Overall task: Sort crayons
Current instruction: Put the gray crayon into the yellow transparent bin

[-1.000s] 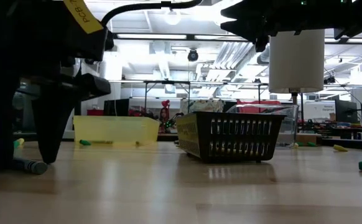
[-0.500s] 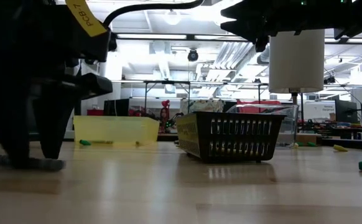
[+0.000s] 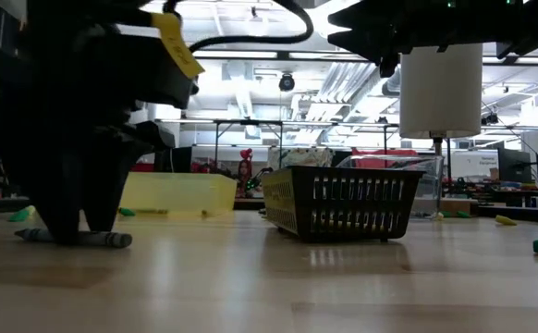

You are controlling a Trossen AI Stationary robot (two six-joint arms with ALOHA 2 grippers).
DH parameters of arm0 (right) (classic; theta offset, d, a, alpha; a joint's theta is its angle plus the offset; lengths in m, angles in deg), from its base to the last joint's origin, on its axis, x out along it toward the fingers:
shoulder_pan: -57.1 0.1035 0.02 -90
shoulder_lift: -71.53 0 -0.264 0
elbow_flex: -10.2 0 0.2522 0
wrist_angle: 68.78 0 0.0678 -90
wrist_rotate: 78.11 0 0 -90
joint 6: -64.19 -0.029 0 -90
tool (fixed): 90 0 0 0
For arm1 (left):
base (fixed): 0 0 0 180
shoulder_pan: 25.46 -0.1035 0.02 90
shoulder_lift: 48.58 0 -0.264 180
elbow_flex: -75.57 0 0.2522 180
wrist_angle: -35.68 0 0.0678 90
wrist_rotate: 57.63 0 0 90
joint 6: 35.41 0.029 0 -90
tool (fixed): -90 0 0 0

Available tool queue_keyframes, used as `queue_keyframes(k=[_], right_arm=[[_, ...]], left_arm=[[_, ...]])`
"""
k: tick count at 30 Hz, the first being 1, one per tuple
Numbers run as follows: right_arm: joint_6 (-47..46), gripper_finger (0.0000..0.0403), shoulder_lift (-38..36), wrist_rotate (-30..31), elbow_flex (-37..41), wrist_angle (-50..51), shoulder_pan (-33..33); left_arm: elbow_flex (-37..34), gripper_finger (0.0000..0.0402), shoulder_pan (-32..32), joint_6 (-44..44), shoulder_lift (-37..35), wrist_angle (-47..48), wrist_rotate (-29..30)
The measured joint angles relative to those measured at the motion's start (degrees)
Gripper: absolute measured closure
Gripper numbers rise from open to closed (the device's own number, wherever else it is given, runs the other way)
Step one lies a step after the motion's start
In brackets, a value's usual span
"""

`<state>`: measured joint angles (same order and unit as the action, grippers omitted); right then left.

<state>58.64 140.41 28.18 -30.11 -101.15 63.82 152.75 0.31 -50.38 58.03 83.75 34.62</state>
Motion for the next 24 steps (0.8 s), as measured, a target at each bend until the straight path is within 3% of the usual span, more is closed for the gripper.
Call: queue_keyframes(k=[11, 15, 20, 24], right_arm=[[0.01, 0.0233, 0.0, -0.02, 0.0, 0.0, 0.0], [-0.01, 0.0233, 0.0, -0.02, 0.0, -0.01, 0.0], [0.01, 0.0233, 0.0, -0.02, 0.0, 0.0, 0.02], [0.0, 0.0233, 0.0, -0.02, 0.0, 0.0, 0.01]], left_arm=[[-0.14, 0.0268, -1.58, -3.88, 0.0, 0.38, 0.31], [-1.95, 0.0307, -1.78, -3.52, -0.2, 0.06, 1.23], [-3.26, 0.0389, -2.08, -3.54, -0.24, -0.41, 1.69], [-3.28, 0.0395, -2.1, -2.48, -0.22, -0.39, 1.85]])
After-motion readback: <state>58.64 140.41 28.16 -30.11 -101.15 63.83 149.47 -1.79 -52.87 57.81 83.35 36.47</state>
